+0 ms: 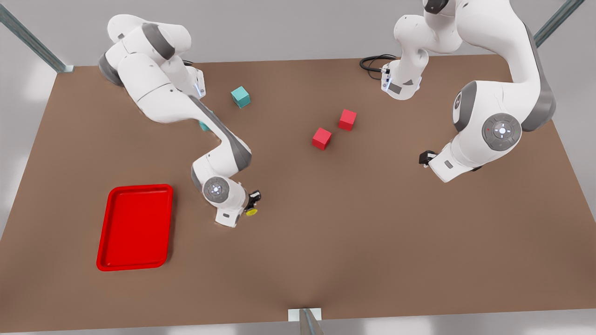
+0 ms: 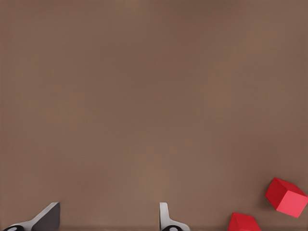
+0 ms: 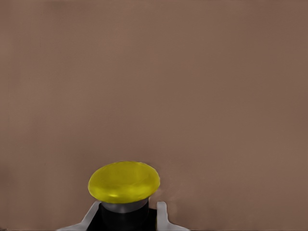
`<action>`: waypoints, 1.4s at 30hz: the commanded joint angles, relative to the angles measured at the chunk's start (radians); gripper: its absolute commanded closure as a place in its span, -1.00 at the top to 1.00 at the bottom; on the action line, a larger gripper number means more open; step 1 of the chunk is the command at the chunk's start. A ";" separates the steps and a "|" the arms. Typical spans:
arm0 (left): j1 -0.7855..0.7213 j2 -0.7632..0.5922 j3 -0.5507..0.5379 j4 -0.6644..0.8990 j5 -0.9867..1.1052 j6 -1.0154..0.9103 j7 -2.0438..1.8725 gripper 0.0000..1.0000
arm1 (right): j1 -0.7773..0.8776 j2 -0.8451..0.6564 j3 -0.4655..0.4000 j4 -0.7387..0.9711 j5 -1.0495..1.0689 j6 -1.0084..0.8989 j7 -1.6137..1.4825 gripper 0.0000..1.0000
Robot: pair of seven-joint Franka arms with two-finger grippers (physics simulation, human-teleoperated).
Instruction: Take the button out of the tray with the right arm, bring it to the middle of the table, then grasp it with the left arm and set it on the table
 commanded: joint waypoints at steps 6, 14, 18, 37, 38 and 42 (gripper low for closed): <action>-0.002 -0.001 0.000 0.000 0.001 -0.001 -0.004 1.00 | 0.559 0.304 -0.356 0.458 0.278 0.038 1.250 -0.25; -0.002 0.010 0.000 0.000 0.001 0.002 -0.003 1.00 | 0.627 0.410 -0.392 0.546 0.305 0.039 1.415 -0.20; -0.002 0.010 0.000 0.000 0.001 0.002 -0.004 1.00 | 0.630 0.425 -0.395 0.549 0.300 0.039 1.359 1.00; -0.511 0.443 -0.004 -0.113 -0.124 0.937 -1.529 1.00 | -0.113 -0.498 -0.286 0.056 0.002 -0.544 -0.136 1.00; -0.520 0.401 -0.004 -0.159 -0.102 0.939 -1.338 1.00 | -0.113 -0.498 -0.286 0.062 -0.001 -0.545 -0.137 1.00; -0.520 0.346 -0.004 -0.260 -0.062 0.876 -0.851 1.00 | -0.130 -0.475 -0.290 0.104 0.010 -0.541 -0.135 1.00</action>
